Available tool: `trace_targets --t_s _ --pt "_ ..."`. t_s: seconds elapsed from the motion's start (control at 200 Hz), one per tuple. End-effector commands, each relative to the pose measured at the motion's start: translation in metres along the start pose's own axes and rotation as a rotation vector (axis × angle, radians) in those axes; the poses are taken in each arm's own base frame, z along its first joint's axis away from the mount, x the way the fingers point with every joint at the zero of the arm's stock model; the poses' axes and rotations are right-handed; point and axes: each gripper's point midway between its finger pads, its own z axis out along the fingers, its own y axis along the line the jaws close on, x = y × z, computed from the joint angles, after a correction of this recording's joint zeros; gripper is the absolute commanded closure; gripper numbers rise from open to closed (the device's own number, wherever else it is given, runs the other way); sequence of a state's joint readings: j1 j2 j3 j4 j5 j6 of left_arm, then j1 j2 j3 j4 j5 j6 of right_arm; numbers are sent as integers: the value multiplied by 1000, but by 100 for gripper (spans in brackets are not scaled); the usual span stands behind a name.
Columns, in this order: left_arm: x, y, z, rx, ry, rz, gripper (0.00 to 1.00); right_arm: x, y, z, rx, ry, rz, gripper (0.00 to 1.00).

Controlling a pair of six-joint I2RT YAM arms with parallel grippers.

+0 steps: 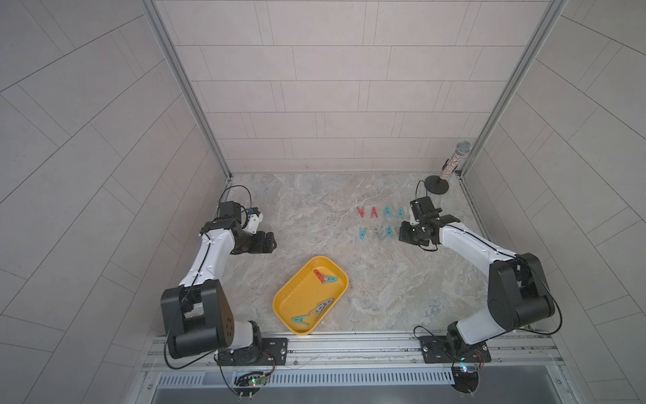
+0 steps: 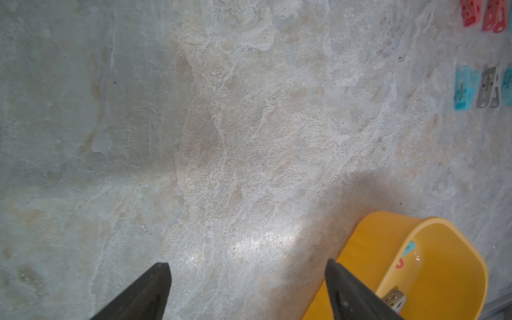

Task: Take the clothespins out of the storage box
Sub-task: Place the clothespin at the center of the board.

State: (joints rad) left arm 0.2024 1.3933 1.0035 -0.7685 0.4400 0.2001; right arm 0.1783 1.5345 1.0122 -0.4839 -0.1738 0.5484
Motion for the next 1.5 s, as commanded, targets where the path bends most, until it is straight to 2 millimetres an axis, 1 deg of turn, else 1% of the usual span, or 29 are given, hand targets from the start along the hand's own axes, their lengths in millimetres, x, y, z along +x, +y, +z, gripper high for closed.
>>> trace_targets --t_s 0.0,0.1,0.27,0.44,0.6,0.831,0.981,1.101,1.171,1.346,1.496 --pt "2 -2 -3 -1 7 12 5 -2 -27 5 80 37 -4 100" --pt "3 -2 -2 -1 10 9 5 -6 -43 16 107 67 23 100" --pt "2 -2 -3 -3 5 10 5 -13 -53 32 120 109 39 100" --pt "2 -2 -4 -6 2 12 5 -20 -57 49 132 135 42 100" --pt "1 -2 -5 -7 0 12 5 -21 -60 64 153 160 39 98" --pt "2 -2 -5 -8 -1 13 5 -26 -65 73 180 163 31 92" --pt "1 -2 -6 -9 -4 14 5 -24 -66 81 182 179 30 88" --pt "2 -2 -6 -8 -3 15 5 -23 -63 78 170 177 32 82" --pt "2 -2 -5 -8 -3 15 5 -24 -61 74 159 168 34 81" --pt "2 -2 -4 -6 1 14 5 -31 -53 56 131 133 34 76" --pt "2 -1 -4 -8 0 15 5 -35 -45 39 104 116 30 75"
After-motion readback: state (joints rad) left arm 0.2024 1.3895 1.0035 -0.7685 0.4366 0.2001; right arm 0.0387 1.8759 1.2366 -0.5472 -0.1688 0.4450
